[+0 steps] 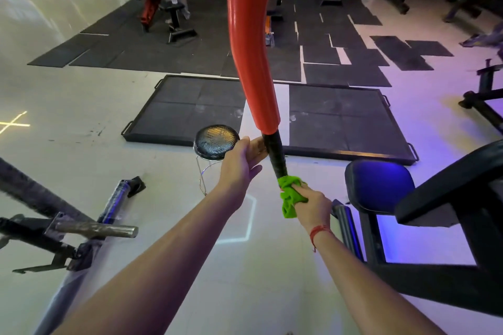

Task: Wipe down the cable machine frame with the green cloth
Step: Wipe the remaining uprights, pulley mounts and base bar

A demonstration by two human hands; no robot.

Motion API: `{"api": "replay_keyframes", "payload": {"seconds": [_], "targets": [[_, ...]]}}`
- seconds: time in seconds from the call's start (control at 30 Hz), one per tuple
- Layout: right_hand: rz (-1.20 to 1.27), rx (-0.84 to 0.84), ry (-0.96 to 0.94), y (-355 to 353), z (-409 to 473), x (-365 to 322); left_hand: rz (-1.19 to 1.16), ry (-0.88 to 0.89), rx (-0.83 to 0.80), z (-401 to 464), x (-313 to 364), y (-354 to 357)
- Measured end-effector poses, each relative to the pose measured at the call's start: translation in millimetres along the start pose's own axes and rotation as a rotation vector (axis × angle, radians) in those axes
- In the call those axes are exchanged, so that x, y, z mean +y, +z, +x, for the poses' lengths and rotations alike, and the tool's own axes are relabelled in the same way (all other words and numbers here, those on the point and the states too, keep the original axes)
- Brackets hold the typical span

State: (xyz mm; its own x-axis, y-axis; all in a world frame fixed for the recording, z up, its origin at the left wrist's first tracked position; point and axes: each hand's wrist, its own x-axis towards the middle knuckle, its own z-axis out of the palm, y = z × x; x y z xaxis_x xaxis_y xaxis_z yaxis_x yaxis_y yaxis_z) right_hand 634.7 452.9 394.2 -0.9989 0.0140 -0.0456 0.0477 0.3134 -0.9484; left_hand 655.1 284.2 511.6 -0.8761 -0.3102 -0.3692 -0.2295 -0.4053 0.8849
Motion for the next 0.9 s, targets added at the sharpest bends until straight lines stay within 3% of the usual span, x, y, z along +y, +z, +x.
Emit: {"api": "replay_keyframes", "payload": {"seconds": [0.07,0.2,0.27,0.43,0.5,0.6,0.7,0.9], "targets": [[-0.03,0.093,0.022,-2,-2,1,0.004,-0.055,0.01,3,-5,-1],[-0.177,0.219,-0.534,13,-8,-14,0.008,-0.111,-0.017,6,-17,1],[-0.337,0.189,-0.633,22,-3,-11,-0.014,-0.101,-0.015,6,-18,2],[-0.495,0.055,-0.386,31,3,13,-0.021,-0.083,0.022,9,-18,1],[-0.46,0.083,-0.332,30,3,9,-0.016,-0.077,0.018,9,-17,3],[-0.415,0.158,-0.43,28,-12,-7,0.026,-0.046,0.03,11,-18,5],[-0.396,0.121,-0.51,33,-15,-18,0.076,-0.013,0.078,13,-18,5],[-0.117,0.012,-0.08,30,0,-18,0.065,-0.064,0.055,19,-16,8]]}}
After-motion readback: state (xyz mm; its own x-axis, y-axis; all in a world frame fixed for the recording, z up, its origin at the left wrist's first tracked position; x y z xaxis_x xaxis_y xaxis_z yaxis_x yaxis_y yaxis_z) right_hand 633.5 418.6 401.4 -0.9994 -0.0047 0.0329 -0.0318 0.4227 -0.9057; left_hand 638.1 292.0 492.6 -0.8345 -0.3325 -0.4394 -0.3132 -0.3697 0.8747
